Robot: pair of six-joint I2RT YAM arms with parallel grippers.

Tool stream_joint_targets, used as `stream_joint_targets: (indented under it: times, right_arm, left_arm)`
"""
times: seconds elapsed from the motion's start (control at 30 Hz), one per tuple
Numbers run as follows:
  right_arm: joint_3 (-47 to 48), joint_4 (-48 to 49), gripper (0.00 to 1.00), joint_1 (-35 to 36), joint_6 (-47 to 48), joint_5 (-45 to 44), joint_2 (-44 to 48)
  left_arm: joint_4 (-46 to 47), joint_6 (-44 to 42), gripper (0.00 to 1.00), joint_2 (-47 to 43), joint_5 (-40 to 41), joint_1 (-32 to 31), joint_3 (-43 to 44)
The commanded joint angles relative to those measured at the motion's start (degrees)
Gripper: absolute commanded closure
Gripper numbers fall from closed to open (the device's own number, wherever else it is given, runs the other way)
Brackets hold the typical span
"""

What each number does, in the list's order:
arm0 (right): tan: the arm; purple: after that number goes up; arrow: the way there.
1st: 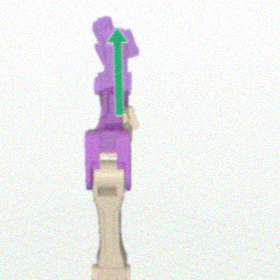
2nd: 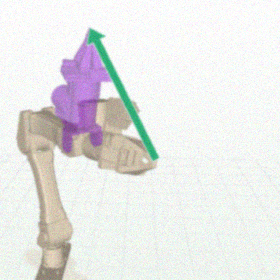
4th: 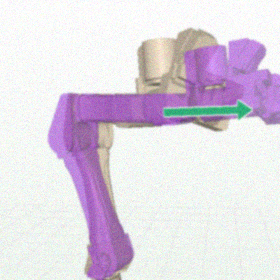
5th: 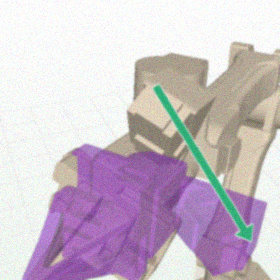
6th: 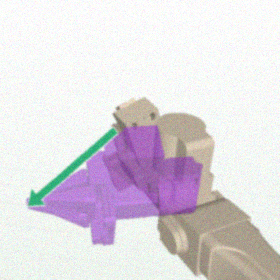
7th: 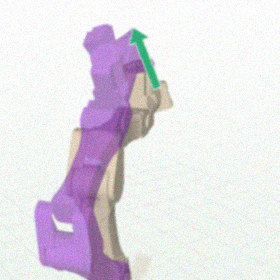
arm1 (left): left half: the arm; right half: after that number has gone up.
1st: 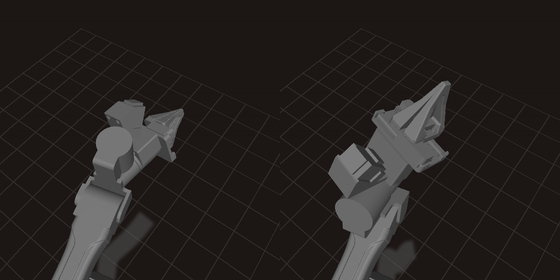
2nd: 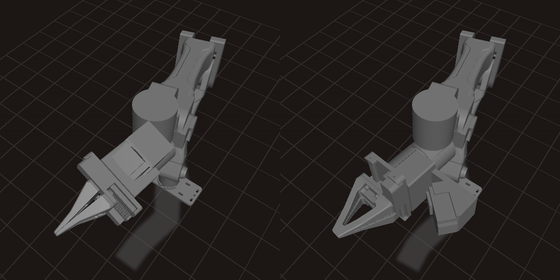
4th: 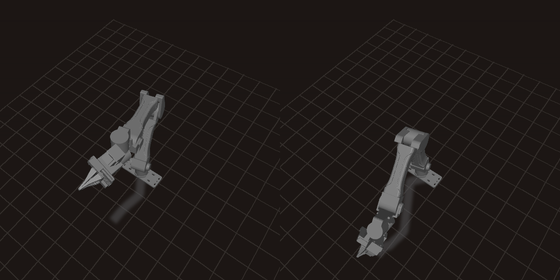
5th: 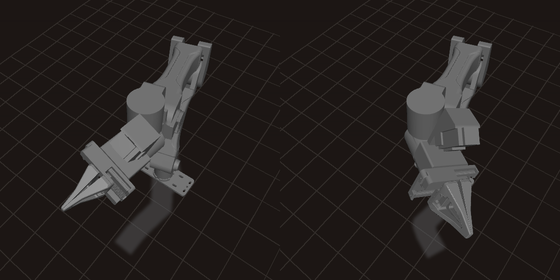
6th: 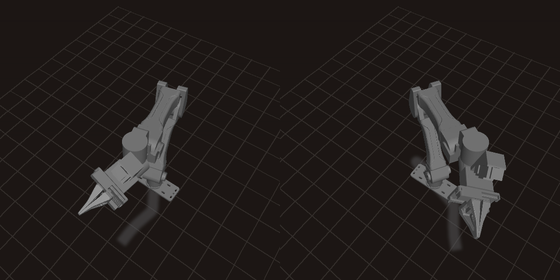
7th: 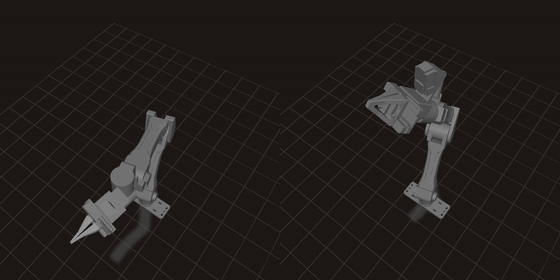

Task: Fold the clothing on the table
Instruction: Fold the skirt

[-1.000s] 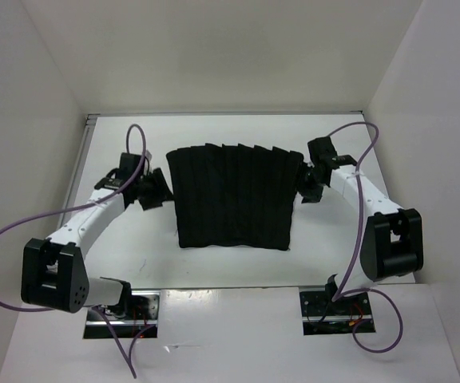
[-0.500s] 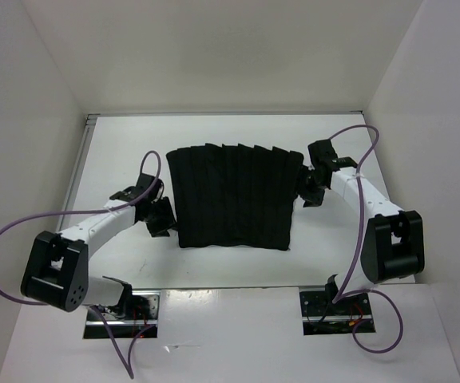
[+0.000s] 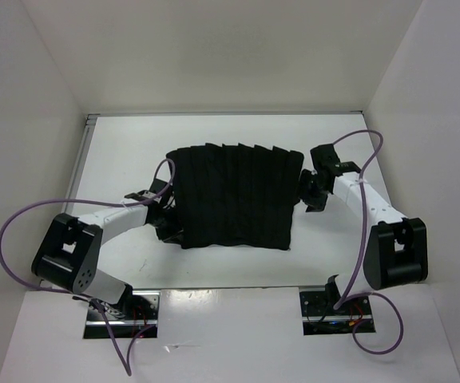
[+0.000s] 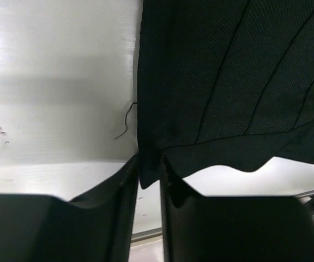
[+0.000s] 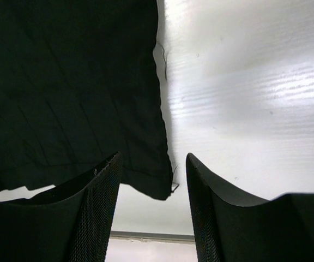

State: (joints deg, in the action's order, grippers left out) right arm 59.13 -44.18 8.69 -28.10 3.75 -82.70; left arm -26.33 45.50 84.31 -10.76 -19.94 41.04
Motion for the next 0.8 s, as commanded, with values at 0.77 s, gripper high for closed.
stream_joint_targets:
  times: [0.77]
  right_arm:
    - [-6.7, -4.7, 0.47, 8.5, -12.2, 0.7, -7.9]
  left_arm:
    - [0.2, 1.2, 1.0, -0.6, 1.2, -1.8, 7.8]
